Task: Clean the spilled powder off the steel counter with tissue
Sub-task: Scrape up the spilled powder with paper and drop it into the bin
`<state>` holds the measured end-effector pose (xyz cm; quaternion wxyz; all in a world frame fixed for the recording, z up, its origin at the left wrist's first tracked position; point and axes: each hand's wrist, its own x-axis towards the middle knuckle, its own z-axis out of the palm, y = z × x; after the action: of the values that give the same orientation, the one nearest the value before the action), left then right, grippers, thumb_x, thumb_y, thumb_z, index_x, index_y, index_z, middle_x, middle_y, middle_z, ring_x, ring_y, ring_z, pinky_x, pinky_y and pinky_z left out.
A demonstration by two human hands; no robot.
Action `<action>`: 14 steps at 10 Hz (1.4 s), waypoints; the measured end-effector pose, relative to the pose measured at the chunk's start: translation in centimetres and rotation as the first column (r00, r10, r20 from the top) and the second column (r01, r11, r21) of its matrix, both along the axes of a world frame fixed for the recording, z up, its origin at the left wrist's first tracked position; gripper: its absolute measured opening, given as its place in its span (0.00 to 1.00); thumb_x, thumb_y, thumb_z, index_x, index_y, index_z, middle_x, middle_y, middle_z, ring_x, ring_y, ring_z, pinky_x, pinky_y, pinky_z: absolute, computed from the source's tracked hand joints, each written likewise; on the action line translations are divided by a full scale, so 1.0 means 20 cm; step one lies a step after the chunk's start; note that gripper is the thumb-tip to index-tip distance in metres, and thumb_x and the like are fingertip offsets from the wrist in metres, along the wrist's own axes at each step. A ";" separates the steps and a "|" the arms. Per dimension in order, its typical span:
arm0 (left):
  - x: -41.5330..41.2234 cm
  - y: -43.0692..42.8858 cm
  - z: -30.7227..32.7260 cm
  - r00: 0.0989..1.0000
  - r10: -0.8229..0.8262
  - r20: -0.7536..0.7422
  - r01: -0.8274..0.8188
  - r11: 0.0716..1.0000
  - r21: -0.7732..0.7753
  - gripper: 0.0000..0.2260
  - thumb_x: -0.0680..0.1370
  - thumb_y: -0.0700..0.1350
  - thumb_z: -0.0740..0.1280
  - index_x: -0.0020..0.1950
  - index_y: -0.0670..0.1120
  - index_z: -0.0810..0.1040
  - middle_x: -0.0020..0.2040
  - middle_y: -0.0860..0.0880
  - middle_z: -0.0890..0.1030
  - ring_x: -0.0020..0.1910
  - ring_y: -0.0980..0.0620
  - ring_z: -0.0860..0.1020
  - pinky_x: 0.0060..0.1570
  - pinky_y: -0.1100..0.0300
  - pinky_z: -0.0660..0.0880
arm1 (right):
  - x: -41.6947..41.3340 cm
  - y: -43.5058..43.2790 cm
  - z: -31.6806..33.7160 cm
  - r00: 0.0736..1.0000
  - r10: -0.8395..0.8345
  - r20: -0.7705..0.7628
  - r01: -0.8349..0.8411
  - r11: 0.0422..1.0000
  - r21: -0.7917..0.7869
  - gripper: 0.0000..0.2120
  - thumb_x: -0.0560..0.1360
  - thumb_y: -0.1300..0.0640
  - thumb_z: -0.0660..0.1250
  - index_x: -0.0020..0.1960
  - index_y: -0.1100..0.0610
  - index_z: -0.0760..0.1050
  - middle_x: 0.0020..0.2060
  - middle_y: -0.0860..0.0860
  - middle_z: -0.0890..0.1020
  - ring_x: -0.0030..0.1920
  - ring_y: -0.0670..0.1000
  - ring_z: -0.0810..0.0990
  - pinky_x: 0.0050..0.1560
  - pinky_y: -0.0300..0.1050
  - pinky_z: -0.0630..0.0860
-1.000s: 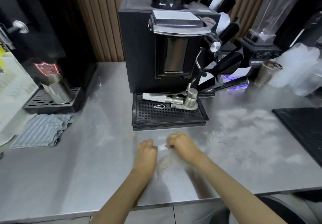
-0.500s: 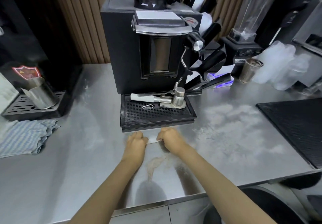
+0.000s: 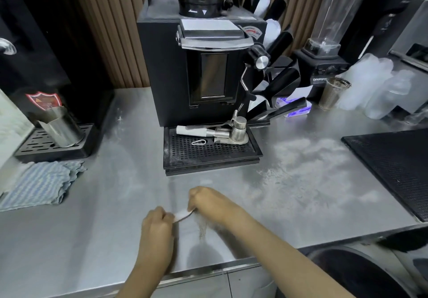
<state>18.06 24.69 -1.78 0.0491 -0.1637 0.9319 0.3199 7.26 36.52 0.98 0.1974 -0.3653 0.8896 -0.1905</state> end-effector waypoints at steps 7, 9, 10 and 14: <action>0.00 0.31 -0.05 0.937 0.028 -0.349 -0.043 0.998 -0.034 0.07 0.74 0.31 0.59 0.41 0.41 0.73 0.34 0.53 0.66 0.34 0.51 0.67 0.34 0.71 0.66 | -0.07 0.24 0.06 1.000 -0.005 -0.015 0.004 0.994 -0.107 0.07 0.67 0.67 0.62 0.41 0.68 0.76 0.37 0.55 0.80 0.40 0.56 0.76 0.41 0.48 0.74; 0.03 0.36 -0.02 0.972 0.077 -0.223 -0.091 0.995 -0.052 0.13 0.60 0.28 0.71 0.27 0.43 0.72 0.30 0.52 0.65 0.24 0.56 0.65 0.22 0.70 0.58 | -0.02 0.20 0.02 0.977 0.209 -0.041 -0.209 0.978 0.007 0.03 0.66 0.69 0.63 0.38 0.66 0.75 0.40 0.61 0.78 0.45 0.57 0.75 0.46 0.49 0.70; 0.03 0.57 -0.05 0.979 0.054 -0.198 -0.040 0.996 0.077 0.10 0.71 0.34 0.66 0.34 0.48 0.72 0.33 0.56 0.66 0.28 0.61 0.66 0.27 0.73 0.63 | -0.09 0.35 -0.01 0.974 0.226 -0.018 -0.226 0.974 0.023 0.02 0.64 0.71 0.64 0.35 0.68 0.76 0.40 0.62 0.80 0.44 0.55 0.75 0.47 0.47 0.73; -0.18 0.43 0.01 0.899 -0.151 -0.410 0.074 0.977 -0.198 0.09 0.75 0.39 0.56 0.42 0.39 0.76 0.35 0.53 0.68 0.36 0.50 0.68 0.35 0.63 0.65 | -0.26 0.35 0.13 0.987 0.082 -0.135 -0.086 0.996 -0.023 0.05 0.69 0.62 0.61 0.38 0.59 0.75 0.43 0.60 0.78 0.44 0.60 0.76 0.45 0.55 0.73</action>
<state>14.55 33.36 -1.50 -0.1502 -0.0398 0.9530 0.2603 1.97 43.48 3.64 0.1397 -0.4173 0.8817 -0.1700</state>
